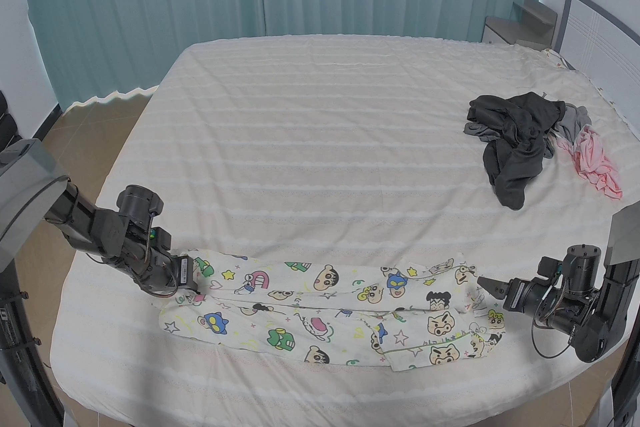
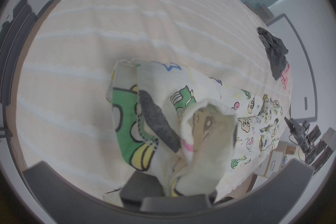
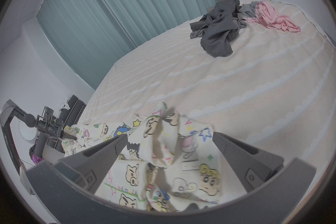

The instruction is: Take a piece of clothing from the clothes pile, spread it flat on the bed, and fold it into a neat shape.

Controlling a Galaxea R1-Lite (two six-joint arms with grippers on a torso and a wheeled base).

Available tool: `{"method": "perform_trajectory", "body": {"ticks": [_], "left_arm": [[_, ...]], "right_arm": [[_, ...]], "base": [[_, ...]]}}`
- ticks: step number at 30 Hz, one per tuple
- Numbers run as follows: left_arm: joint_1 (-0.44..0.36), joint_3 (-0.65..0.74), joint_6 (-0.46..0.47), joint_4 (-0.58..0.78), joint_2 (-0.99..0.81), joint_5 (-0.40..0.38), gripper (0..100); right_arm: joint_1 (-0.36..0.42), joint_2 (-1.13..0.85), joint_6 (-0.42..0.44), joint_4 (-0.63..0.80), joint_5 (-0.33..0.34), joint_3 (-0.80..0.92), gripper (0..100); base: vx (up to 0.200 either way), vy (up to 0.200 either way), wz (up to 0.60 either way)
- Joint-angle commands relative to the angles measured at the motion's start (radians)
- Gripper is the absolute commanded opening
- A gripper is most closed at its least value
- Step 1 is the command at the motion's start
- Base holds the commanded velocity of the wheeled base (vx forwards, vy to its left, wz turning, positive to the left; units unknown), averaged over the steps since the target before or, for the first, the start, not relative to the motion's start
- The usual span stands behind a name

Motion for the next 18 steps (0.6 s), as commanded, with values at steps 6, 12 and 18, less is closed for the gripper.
{"method": "perform_trajectory", "body": {"ticks": [6,12,18], "left_arm": [[0.117,-0.001,0.002,0.016,-0.080,-0.017,0],[0.209,-0.018,0.002,0.067,-0.103,-0.092,0],[0.334,-0.047,0.034,0.077,-0.100,-0.123,0]], "right_arm": [[0.000,-0.014,0.001,-0.015,0.001,0.001,100],[-0.002,-0.015,0.001,-0.015,0.001,0.000,100],[-0.011,-0.011,0.001,-0.015,0.004,-0.002,100]], "base": [[0.000,0.000,0.00],[0.000,0.000,0.00],[0.000,0.000,0.00]]}}
